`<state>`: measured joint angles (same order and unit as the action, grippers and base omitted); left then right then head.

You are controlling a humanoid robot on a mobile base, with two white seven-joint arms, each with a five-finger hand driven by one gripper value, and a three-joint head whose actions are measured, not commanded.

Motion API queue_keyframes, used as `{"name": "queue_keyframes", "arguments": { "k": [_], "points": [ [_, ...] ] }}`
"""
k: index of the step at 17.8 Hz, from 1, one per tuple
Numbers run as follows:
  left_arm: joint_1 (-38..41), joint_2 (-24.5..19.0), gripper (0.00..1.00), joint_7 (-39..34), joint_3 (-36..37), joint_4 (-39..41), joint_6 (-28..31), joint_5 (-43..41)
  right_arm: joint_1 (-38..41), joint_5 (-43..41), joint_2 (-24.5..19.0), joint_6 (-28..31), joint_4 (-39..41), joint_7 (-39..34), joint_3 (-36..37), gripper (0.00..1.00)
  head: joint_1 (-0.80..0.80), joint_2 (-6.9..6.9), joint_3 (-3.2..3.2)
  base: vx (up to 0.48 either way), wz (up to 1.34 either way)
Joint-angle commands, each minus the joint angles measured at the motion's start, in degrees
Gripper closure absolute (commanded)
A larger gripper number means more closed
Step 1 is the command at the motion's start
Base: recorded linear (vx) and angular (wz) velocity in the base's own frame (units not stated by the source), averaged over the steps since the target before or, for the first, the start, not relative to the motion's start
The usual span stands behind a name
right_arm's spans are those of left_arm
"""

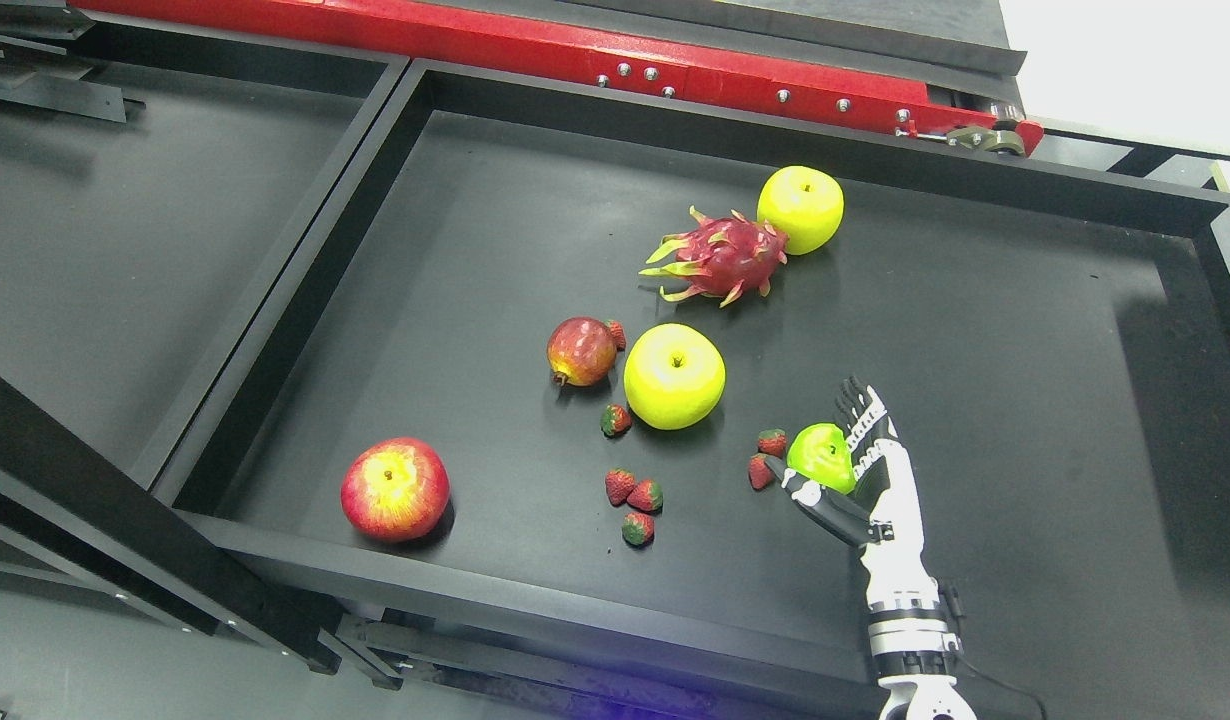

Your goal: Place green apple on left shelf middle layer

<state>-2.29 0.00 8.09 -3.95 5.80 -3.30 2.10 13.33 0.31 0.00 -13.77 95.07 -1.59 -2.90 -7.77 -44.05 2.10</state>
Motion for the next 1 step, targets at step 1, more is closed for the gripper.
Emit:
{"name": "queue_keyframes", "arguments": {
  "k": [1],
  "points": [
    [0.0, -1.0, 0.00, 0.0, 0.0, 0.0, 0.0, 0.0, 0.7, 0.3, 1.0, 0.3, 2.2, 0.0, 0.3, 0.00, 0.00, 0.00, 0.00, 0.000, 0.00]
  ]
}}
